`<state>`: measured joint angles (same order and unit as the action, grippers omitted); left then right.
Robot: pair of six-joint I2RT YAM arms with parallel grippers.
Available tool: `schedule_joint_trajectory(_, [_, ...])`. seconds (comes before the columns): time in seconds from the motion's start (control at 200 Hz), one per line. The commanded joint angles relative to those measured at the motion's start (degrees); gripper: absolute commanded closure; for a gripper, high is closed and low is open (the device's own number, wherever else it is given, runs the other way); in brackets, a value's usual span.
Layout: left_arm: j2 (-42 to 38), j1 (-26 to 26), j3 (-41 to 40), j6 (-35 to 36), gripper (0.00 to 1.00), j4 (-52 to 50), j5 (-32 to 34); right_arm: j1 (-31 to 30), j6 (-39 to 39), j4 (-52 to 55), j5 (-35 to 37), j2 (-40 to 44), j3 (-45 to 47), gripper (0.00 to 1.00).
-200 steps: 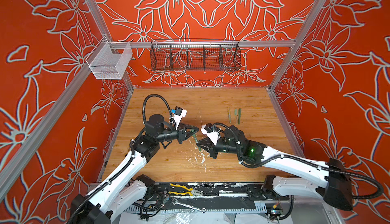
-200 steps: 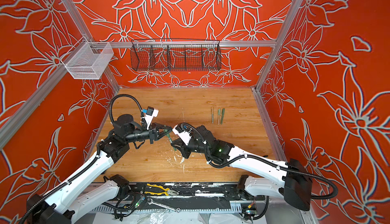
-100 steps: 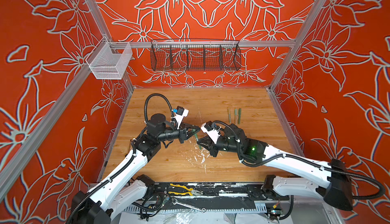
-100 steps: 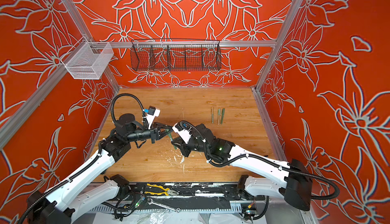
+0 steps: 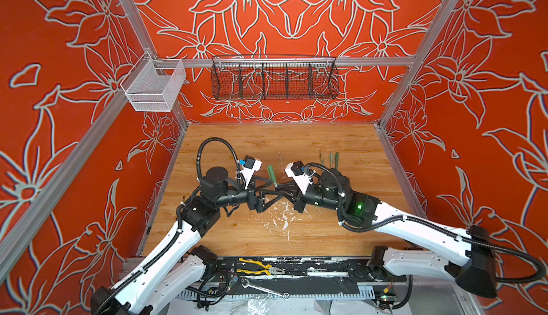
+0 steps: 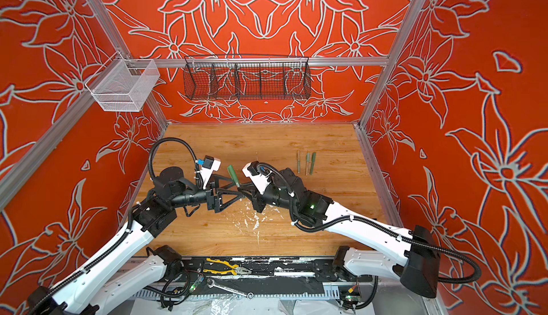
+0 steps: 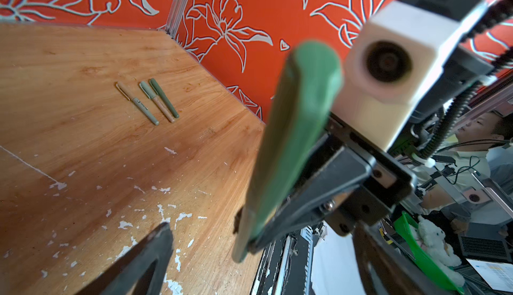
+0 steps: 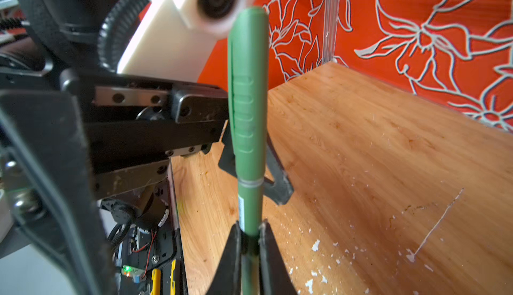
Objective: Insert pens into pen caps
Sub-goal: Put on the pen cap to the pen.
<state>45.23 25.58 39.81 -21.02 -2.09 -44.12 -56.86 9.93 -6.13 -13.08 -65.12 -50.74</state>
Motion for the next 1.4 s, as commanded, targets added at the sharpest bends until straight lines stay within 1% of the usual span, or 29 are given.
schedule_joint_trajectory(0.0, [-1.2, -0.3, -1.0, 0.1, 0.02, -0.8, 0.2, 0.2, 0.3, -2.7, -0.1, 0.5, -1.2, 1.00])
schedule_joint_trajectory(0.09, [-1.0, -0.3, -1.2, 0.0, 0.04, -0.4, 0.1, 0.2, 0.3, -2.7, -1.9, 0.5, -1.6, 1.00])
schedule_joint_trajectory(0.205, [-1.0, -0.5, -1.0, 0.1, 0.10, -0.1, -0.1, 0.2, 0.0, -2.3, -4.7, 0.3, -1.8, 1.00])
schedule_joint_trajectory(0.31, [-1.8, -1.3, -0.7, 0.1, 0.18, 0.7, 0.1, 0.2, -0.3, -1.6, -8.2, 0.0, -2.0, 1.00])
schedule_joint_trajectory(0.39, [-2.2, -2.5, -0.5, -0.2, 0.30, 1.2, -0.6, 0.2, -0.1, -1.4, -8.9, 0.2, -1.6, 1.00])
schedule_joint_trajectory(0.505, [-1.5, -3.4, -0.3, -0.3, 0.52, 1.8, -2.4, 0.1, 0.1, -1.0, -9.5, 0.4, -1.5, 1.00])
schedule_joint_trajectory(0.56, [-0.7, -3.4, -0.1, -0.3, 0.61, 1.9, -3.6, 0.1, 0.2, -0.9, -9.4, 0.4, -1.6, 1.00])
schedule_joint_trajectory(0.701, [0.9, -3.4, -0.2, -1.3, 0.74, 3.9, -7.4, 0.2, 0.7, -0.9, -9.3, 0.1, -2.2, 1.00])
schedule_joint_trajectory(0.736, [1.1, -3.4, -0.2, -1.4, 0.80, 4.3, -8.2, 0.1, 0.8, -0.9, -9.2, -0.2, -2.5, 1.00])
schedule_joint_trajectory(0.871, [1.2, -3.4, -0.3, -1.4, 0.94, 4.4, -8.7, 0.2, 1.7, -0.7, -9.7, -1.2, -3.8, 1.00])
schedule_joint_trajectory(1.006, [0.3, -3.4, -0.7, -1.1, 1.00, 4.4, -7.8, 0.1, 2.9, -0.9, -10.3, -1.7, -4.2, 1.00])
schedule_joint_trajectory(1.131, [0.1, -3.4, -0.8, -0.9, 1.00, 4.4, -7.4, 0.2, 3.5, -0.3, -11.7, -2.7, -4.8, 0.80])
schedule_joint_trajectory(1.251, [0.0, -3.4, -0.9, -0.8, 1.00, 4.3, -7.4, 0.2, 3.8, 0.9, -12.4, -4.4, -6.0, 0.68])
schedule_joint_trajectory(1.321, [-0.2, -3.4, -0.8, -0.7, 1.00, 4.3, -7.3, 0.2, 4.0, 0.7, -12.6, -5.2, -6.5, 0.64])
schedule_joint_trajectory(1.396, [-0.5, -3.4, -1.0, -0.8, 1.00, 4.3, -7.5, 0.2, 4.4, -0.1, -12.1, -5.8, -6.8, 0.62])
